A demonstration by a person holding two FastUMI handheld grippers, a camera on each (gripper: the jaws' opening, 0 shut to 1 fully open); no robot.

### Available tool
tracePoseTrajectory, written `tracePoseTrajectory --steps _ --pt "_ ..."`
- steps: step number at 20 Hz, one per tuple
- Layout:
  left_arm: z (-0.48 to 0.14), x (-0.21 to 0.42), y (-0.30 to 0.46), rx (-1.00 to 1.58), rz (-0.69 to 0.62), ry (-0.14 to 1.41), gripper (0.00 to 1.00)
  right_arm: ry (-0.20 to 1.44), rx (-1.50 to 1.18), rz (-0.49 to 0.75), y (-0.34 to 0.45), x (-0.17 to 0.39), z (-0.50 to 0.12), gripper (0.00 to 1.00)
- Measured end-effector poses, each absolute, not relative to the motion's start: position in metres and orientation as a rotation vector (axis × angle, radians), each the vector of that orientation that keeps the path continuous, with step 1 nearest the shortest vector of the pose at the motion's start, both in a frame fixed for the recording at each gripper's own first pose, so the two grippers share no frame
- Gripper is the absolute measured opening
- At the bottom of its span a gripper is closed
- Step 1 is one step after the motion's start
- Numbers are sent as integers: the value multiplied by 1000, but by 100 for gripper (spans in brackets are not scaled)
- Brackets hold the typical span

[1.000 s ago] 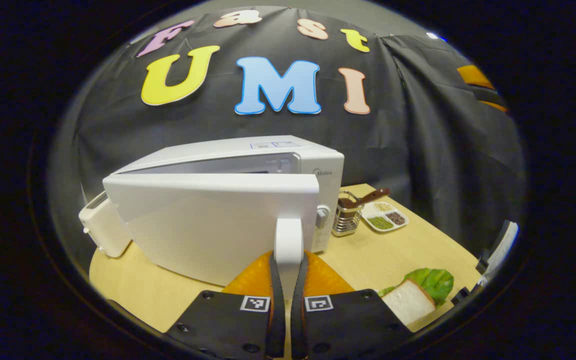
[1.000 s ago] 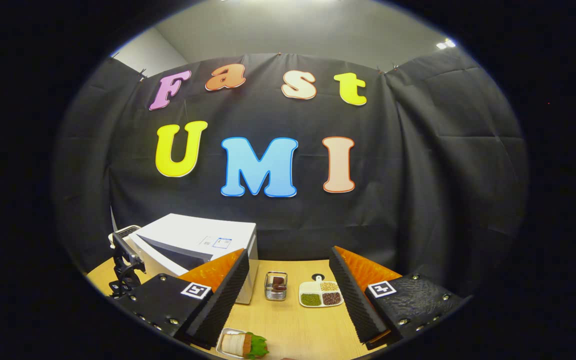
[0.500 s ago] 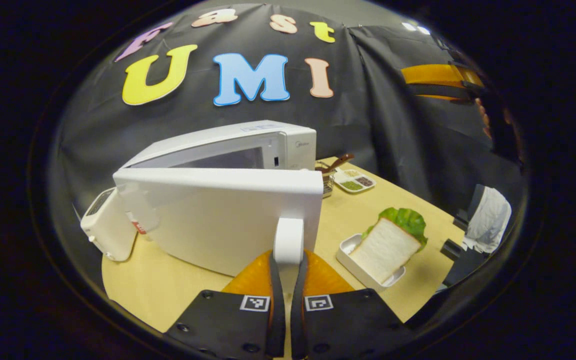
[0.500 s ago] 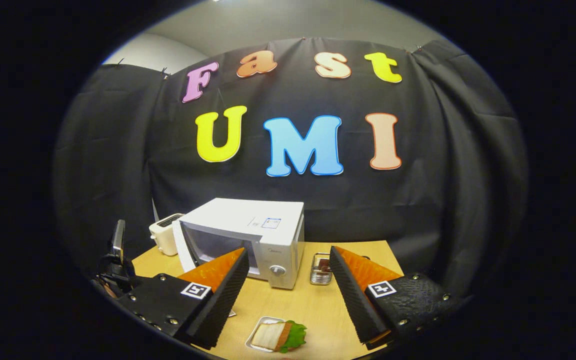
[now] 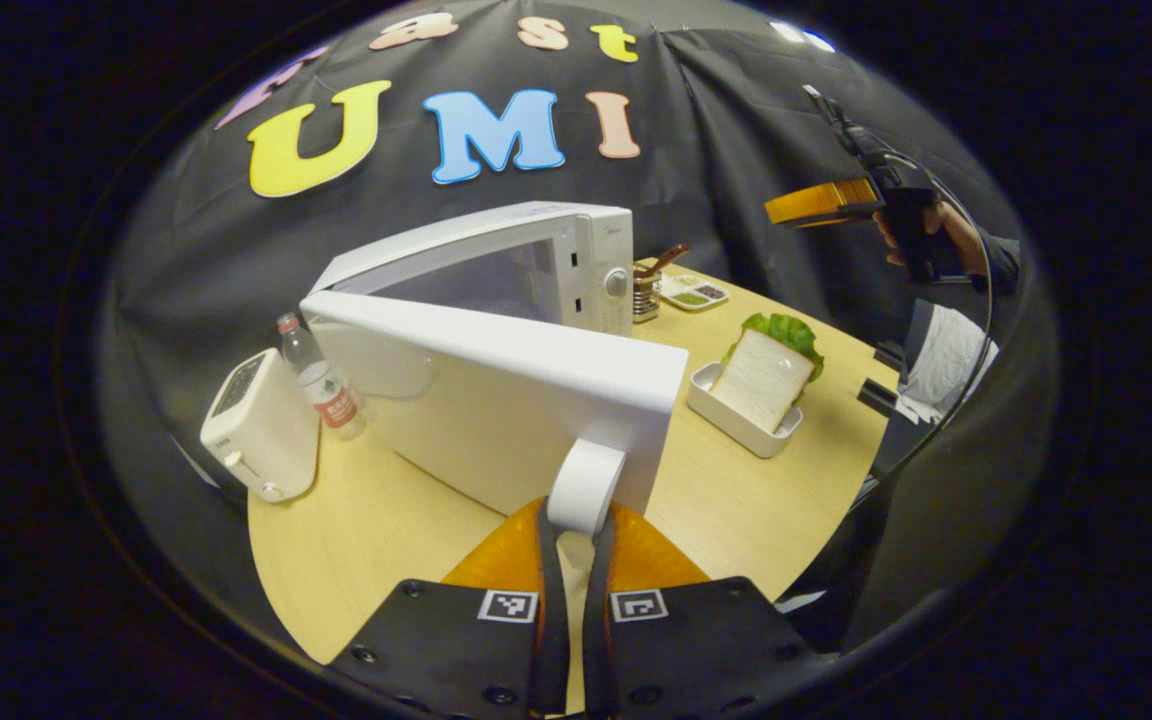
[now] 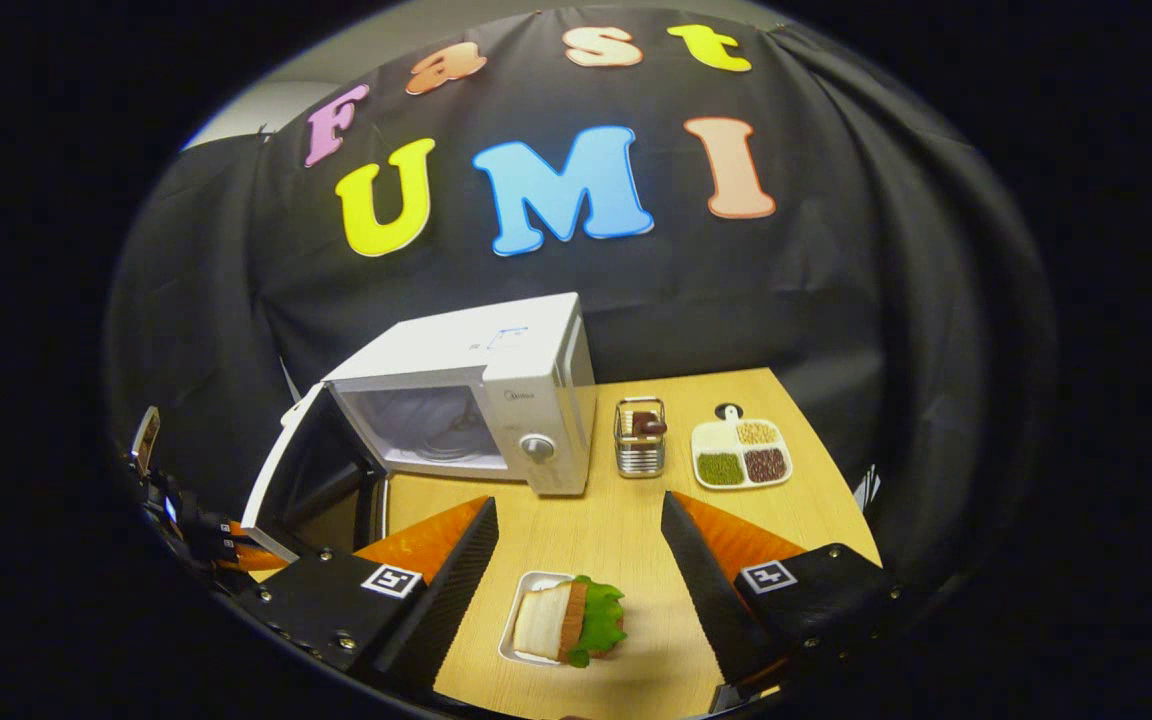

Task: Open the microwave oven with the left hand, put the food in, and close the microwave oven.

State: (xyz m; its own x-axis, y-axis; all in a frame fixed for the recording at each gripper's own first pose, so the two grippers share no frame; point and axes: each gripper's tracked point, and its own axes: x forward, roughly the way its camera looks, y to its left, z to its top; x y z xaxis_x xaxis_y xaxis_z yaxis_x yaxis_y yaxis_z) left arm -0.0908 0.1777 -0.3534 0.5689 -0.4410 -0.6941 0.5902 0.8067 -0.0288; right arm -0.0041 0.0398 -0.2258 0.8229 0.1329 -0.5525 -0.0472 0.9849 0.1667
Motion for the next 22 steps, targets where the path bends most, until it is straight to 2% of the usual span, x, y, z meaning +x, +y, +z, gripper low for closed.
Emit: tracePoseTrajectory --steps 1,4,8,14,17,18,20,21,22 --pt "-354 -95 189 227 -604 754 16 634 164 94 40 -7 -237 100" --pt "-357 -102 223 237 -592 779 16 751 214 84 35 -20 -278 100" --pt "-358 -106 249 259 -639 806 16 901 274 89 36 -44 -329 100" --pt "-358 -106 287 293 -641 823 17 1037 422 89 51 -70 -371 100" --pt "-363 -107 303 315 -640 839 22 1098 478 76 57 -75 -389 100" --pt "-366 -107 308 336 -636 853 24 1120 510 84 62 -75 -391 96" --pt "-376 -112 320 405 -633 886 27 1151 563 99 71 -74 -393 81" --pt "-379 -112 323 437 -630 886 31 1151 564 113 74 -72 -395 78" --pt "-382 -115 326 446 -625 891 34 1146 567 109 75 -67 -395 65"
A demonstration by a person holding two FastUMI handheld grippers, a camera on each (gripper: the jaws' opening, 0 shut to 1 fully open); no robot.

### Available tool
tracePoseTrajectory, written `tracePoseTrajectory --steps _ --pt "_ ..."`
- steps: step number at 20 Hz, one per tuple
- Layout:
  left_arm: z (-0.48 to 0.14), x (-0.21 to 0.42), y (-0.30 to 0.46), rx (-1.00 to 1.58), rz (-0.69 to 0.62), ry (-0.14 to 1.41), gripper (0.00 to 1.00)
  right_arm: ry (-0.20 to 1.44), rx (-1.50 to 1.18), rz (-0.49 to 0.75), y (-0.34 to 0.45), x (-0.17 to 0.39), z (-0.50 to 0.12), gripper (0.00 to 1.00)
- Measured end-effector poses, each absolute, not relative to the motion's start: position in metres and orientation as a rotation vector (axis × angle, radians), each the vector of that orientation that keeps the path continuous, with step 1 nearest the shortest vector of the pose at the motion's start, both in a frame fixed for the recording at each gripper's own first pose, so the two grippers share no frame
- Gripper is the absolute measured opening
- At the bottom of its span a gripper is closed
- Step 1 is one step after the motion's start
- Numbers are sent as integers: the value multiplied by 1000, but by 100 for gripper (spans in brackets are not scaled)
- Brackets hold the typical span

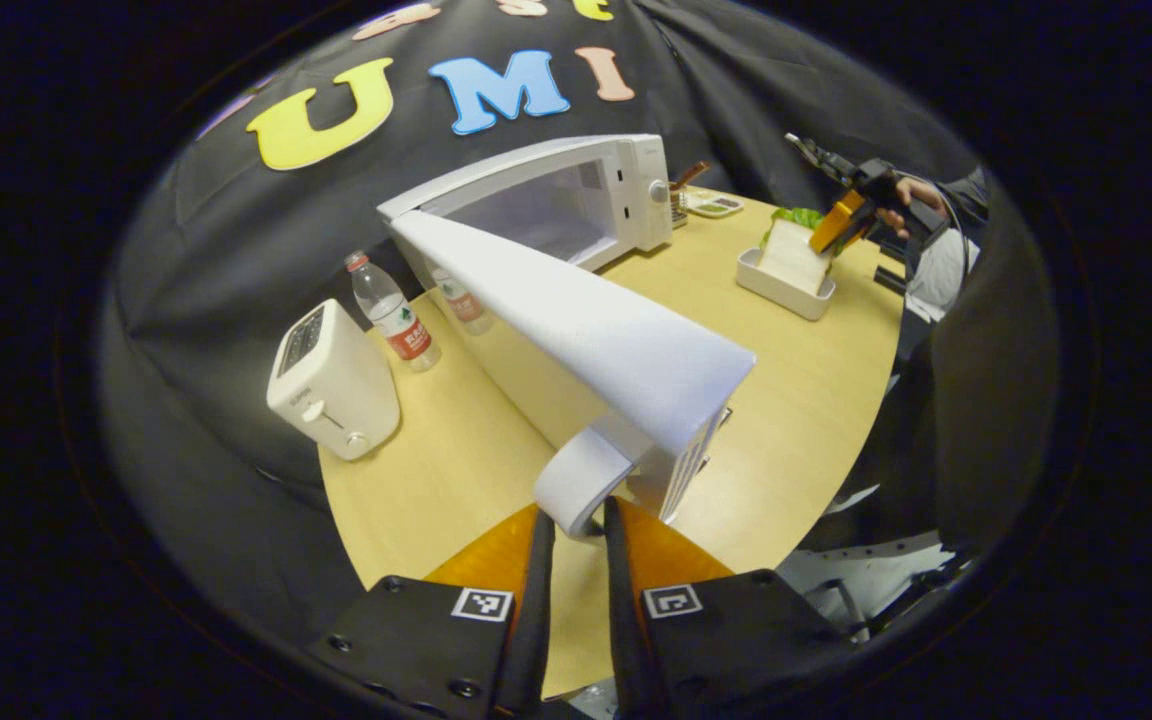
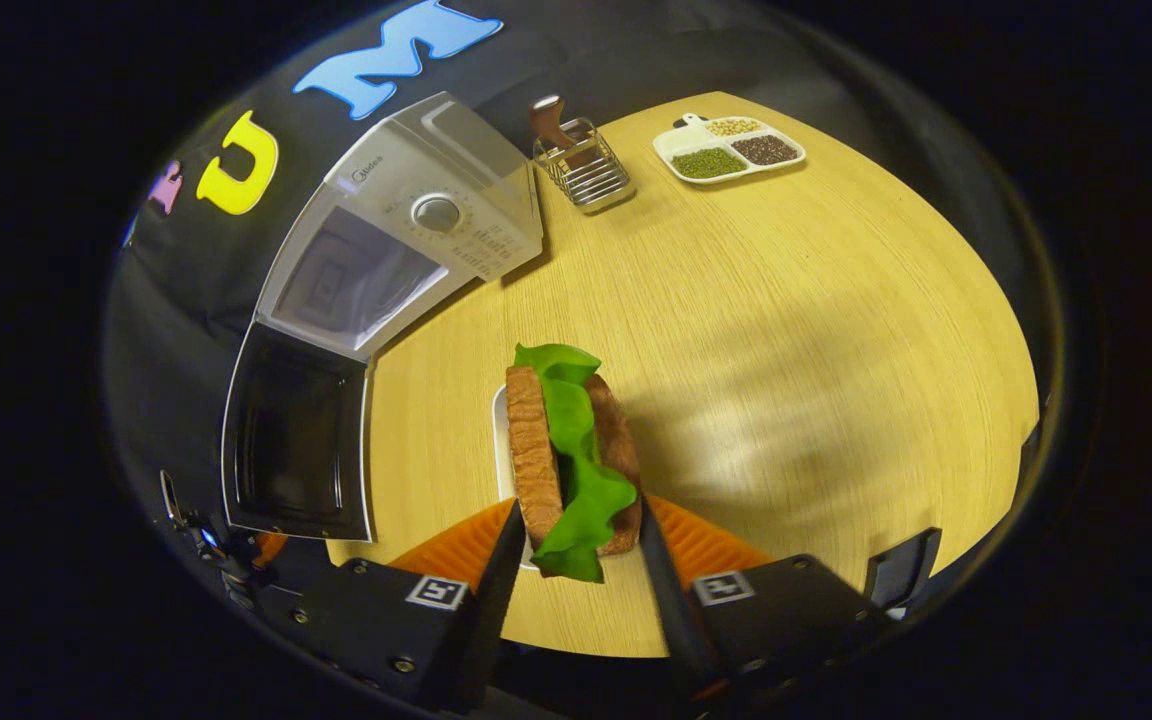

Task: Open the microwave oven with the left hand, put the food in, and close the microwave oven.

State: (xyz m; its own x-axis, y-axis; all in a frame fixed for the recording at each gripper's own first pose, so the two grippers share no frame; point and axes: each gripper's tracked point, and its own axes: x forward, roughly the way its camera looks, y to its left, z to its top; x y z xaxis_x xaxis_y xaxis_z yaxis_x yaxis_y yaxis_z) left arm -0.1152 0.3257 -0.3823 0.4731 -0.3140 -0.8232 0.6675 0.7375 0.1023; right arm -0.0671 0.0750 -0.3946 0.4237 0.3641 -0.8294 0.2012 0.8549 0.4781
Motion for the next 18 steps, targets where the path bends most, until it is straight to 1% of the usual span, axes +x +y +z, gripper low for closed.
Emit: tracePoseTrajectory --steps 1,2,3,4,5,6,7,9,10,11,13,15,16,17,18 --pt "-386 -117 327 444 -614 889 42 1137 563 122 78 -67 -390 50" --pt "-385 -120 328 424 -605 878 49 1126 562 123 80 -62 -388 42" --pt "-381 -123 329 397 -589 863 65 1124 552 134 81 -63 -383 34" --pt "-378 -124 331 373 -567 846 73 1118 550 147 84 -61 -383 30" --pt "-374 -128 336 342 -542 833 93 1115 556 167 87 -62 -380 26" --pt "-362 -133 339 316 -511 813 98 1113 560 180 89 -61 -377 30" --pt "-359 -134 342 291 -477 794 97 1103 570 188 91 -60 -373 26" --pt "-344 -144 350 244 -396 752 98 1063 608 194 93 -56 -358 26" --pt "-333 -148 354 229 -345 725 96 1031 640 203 95 -51 -345 26" --pt "-321 -152 357 216 -298 698 99 999 664 212 98 -47 -332 26" --pt "-280 -152 354 222 -198 597 98 917 684 243 106 -36 -303 26" --pt "-232 -142 339 195 -99 453 98 832 683 293 121 -23 -272 26" --pt "-217 -140 326 168 -79 406 100 790 685 322 131 -16 -258 26" --pt "-206 -142 316 156 -60 369 96 753 695 351 143 -8 -244 26" --pt "-199 -141 308 151 -42 345 98 722 713 376 155 2 -234 26"
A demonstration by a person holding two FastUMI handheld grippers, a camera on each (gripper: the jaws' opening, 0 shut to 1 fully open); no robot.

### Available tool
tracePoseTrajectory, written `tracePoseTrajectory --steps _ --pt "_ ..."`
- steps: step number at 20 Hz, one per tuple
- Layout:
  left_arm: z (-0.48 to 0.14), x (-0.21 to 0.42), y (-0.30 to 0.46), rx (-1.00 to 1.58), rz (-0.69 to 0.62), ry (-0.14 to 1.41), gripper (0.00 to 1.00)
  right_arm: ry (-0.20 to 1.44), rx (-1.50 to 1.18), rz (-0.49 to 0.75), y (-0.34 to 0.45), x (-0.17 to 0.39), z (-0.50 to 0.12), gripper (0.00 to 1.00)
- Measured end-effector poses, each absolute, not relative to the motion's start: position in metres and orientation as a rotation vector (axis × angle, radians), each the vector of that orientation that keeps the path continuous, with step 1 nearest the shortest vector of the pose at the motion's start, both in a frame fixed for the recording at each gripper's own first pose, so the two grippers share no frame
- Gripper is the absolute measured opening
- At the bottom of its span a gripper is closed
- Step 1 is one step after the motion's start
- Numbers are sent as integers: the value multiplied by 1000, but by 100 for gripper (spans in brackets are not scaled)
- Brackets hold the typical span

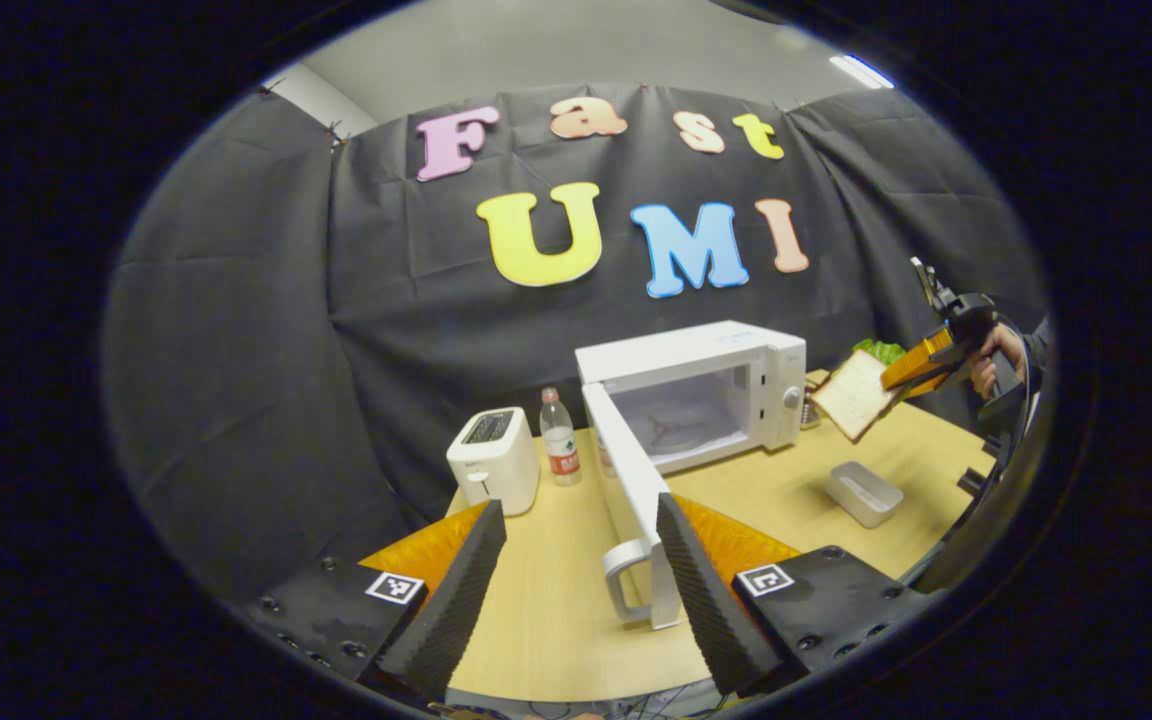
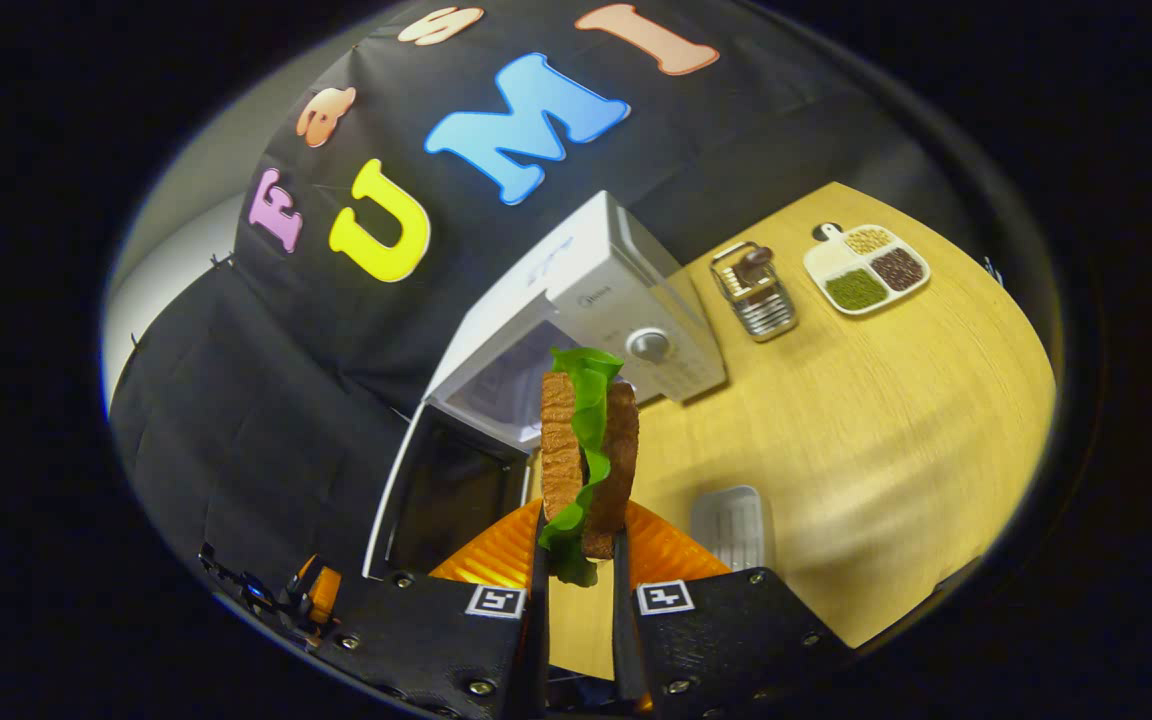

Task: Open the microwave oven with the left hand, put the food in, and close the microwave oven.

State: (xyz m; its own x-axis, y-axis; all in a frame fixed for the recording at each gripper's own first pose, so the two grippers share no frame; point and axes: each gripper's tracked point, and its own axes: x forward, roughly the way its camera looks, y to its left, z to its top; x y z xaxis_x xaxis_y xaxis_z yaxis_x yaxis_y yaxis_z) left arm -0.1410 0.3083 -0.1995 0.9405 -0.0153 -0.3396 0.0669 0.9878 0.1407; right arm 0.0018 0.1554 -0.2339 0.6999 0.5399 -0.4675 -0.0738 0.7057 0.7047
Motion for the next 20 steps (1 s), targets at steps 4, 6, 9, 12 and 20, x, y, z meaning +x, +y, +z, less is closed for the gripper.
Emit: tracePoseTrajectory --steps 4,6,9,12,20 --pt "-171 -135 284 68 -20 266 98 669 796 430 206 42 -220 26" --pt "-160 -131 274 11 -28 228 95 664 842 423 229 64 -231 26" --pt "-180 -130 277 -18 -8 272 100 682 934 365 257 92 -259 26" --pt "-177 -138 278 -3 -4 293 100 670 1007 296 283 120 -286 26" --pt "-160 -141 311 11 61 334 98 597 1323 4 328 213 -349 26"
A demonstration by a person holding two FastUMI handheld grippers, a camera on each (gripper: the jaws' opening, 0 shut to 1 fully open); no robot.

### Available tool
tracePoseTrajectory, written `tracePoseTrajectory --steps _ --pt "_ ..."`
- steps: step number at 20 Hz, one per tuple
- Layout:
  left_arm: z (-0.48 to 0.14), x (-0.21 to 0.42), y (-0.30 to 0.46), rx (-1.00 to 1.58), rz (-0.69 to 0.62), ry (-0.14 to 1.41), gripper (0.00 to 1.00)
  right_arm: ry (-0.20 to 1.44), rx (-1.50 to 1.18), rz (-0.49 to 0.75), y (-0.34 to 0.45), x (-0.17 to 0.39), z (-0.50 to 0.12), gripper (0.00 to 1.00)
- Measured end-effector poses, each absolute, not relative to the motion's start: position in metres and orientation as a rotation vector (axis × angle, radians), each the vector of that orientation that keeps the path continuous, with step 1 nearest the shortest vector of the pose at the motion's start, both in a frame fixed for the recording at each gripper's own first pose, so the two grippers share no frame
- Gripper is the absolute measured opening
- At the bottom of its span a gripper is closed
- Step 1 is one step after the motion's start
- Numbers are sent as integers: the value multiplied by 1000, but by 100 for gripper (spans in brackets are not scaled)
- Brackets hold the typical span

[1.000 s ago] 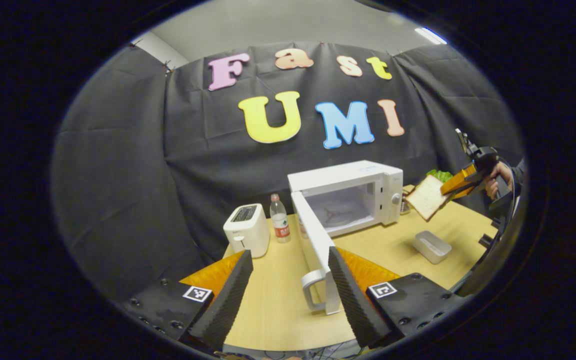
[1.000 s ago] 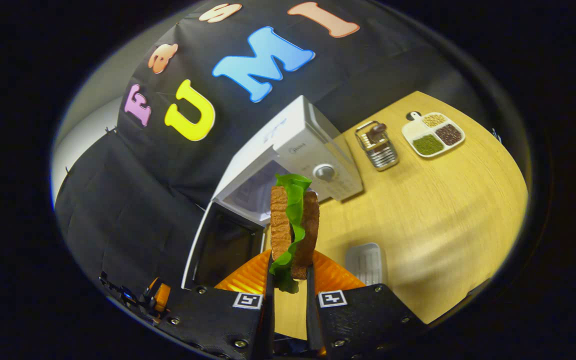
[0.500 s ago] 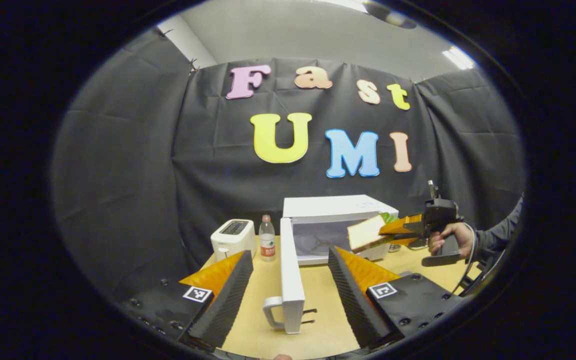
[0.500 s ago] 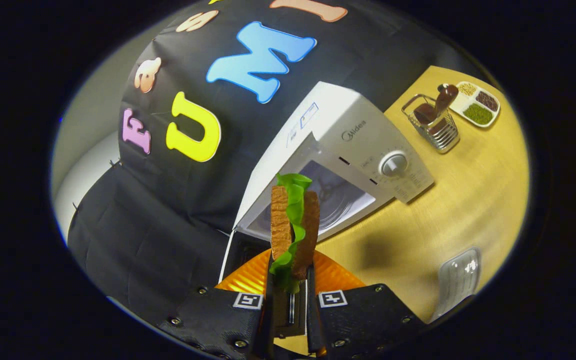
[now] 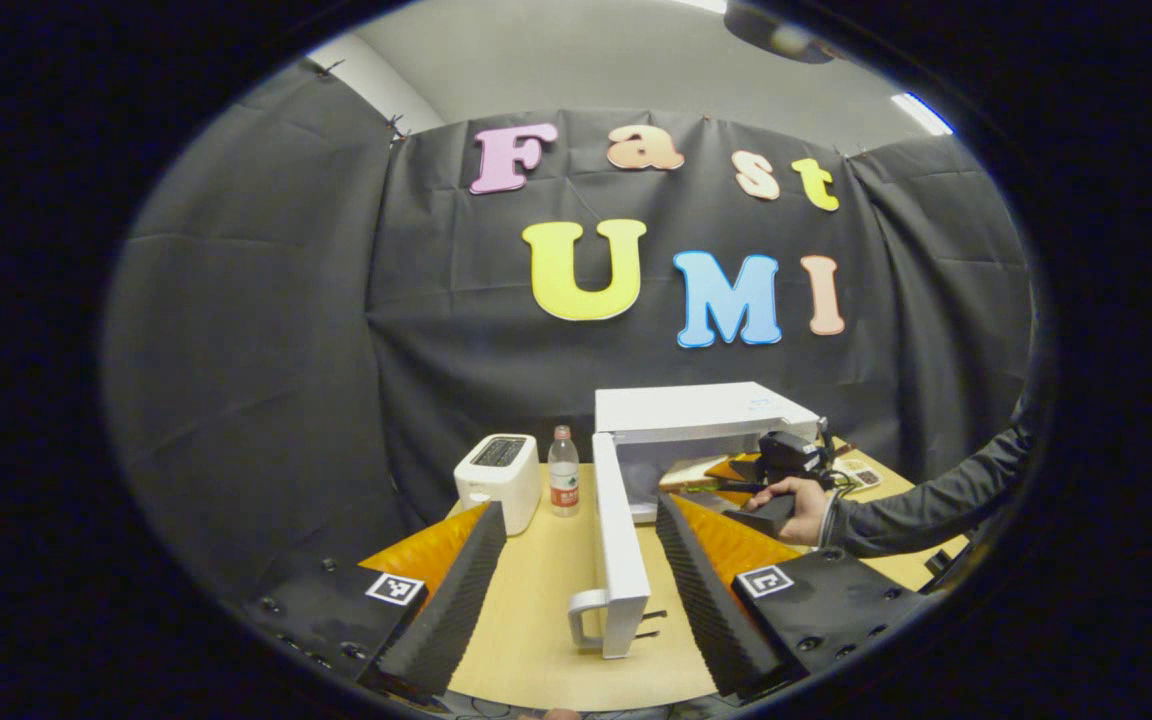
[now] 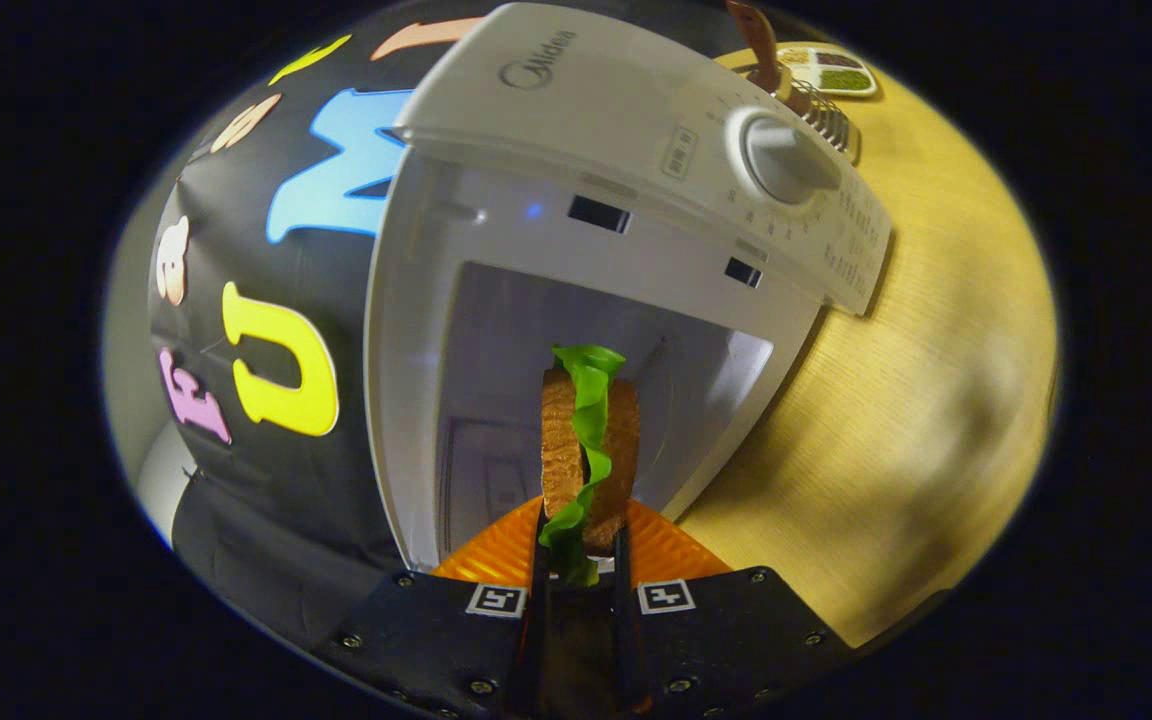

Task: Open the microwave oven with the left hand, put the food in, and close the microwave oven.

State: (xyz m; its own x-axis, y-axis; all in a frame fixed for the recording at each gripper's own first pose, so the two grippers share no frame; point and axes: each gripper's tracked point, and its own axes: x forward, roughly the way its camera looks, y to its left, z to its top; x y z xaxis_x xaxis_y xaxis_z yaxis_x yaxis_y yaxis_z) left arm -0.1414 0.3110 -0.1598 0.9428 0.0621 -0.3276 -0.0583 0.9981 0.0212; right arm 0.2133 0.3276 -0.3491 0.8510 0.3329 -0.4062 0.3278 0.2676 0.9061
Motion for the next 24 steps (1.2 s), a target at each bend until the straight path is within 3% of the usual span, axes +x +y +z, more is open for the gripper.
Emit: tracePoseTrajectory --steps 3,8,11,12,14,16,17,18,19,20,21,22,24 --pt "-165 -147 317 51 74 377 98 561 1418 -91 341 237 -368 26" --pt "-173 -148 318 85 81 421 100 516 1417 -134 358 271 -378 26" --pt "-174 -145 320 79 93 422 95 448 1421 -205 351 292 -384 26" --pt "-174 -143 321 75 96 422 100 430 1422 -219 349 294 -383 26" --pt "-175 -141 322 70 100 422 98 428 1415 -254 344 295 -385 26" --pt "-176 -140 321 67 99 423 95 476 1396 -322 341 287 -401 42" --pt "-178 -138 321 66 96 422 95 502 1417 -331 342 285 -404 37" --pt "-178 -136 320 63 92 420 95 518 1440 -323 344 282 -401 56" --pt "-179 -134 318 58 85 418 95 527 1445 -305 344 280 -397 58" --pt "-179 -133 315 54 77 415 100 539 1429 -289 346 277 -391 72" --pt "-180 -130 313 52 70 411 95 564 1400 -278 345 272 -388 80" --pt "-181 -128 312 51 66 405 95 596 1360 -271 346 261 -388 96" --pt "-178 -122 311 41 62 387 95 617 1303 -223 344 239 -382 98"
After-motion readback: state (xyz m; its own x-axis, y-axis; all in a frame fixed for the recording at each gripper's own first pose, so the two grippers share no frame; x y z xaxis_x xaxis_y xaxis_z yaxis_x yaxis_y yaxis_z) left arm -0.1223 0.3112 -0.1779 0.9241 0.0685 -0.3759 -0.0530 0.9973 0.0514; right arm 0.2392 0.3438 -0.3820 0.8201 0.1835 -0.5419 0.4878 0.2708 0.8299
